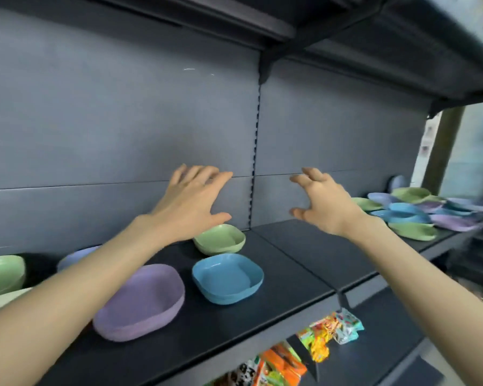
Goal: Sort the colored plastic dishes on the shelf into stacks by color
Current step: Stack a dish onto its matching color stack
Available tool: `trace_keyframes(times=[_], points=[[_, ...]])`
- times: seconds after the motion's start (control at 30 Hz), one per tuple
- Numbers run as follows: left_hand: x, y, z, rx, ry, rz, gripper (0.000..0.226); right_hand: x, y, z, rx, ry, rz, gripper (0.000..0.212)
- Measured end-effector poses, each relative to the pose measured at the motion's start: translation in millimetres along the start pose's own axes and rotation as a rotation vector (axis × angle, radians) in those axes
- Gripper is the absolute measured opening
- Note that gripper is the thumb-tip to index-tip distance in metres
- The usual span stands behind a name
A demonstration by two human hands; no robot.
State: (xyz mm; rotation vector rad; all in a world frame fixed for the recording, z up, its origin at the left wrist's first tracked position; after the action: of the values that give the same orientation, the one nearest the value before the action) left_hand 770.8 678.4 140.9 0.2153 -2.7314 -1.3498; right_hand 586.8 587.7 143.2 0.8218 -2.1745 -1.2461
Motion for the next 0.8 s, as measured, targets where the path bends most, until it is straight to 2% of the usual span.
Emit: trace_keyframes(times=[0.27, 0.53, 0.8], points=[[184, -41, -7, -0.024, -0.098, 0.017, 0.077, 162, 8, 113, -0.040, -0.176, 0.042, 0.068], [277, -81, -61, -0.090, -0.113, 0.036, 0.078, 274, 2, 133, -0.023, -0.210, 0.044, 0.067], [341, -147, -140, -0.063, -0.124, 0.055, 0.078, 391, -38, 108, -0.027, -0.212, 0.027, 0.067]])
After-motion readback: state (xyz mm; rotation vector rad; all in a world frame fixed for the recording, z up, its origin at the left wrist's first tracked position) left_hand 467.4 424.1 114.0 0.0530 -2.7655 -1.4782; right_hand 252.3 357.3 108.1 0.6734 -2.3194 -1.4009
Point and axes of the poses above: each hand's wrist, its own z-axis away from the middle knuckle, its own y-axis out of the back of the hand, x = y × z, the point moved 7 cm from there along -z, towards the middle knuckle, and after that the axes turned 13 degrees about y, right-handed, at the moved point
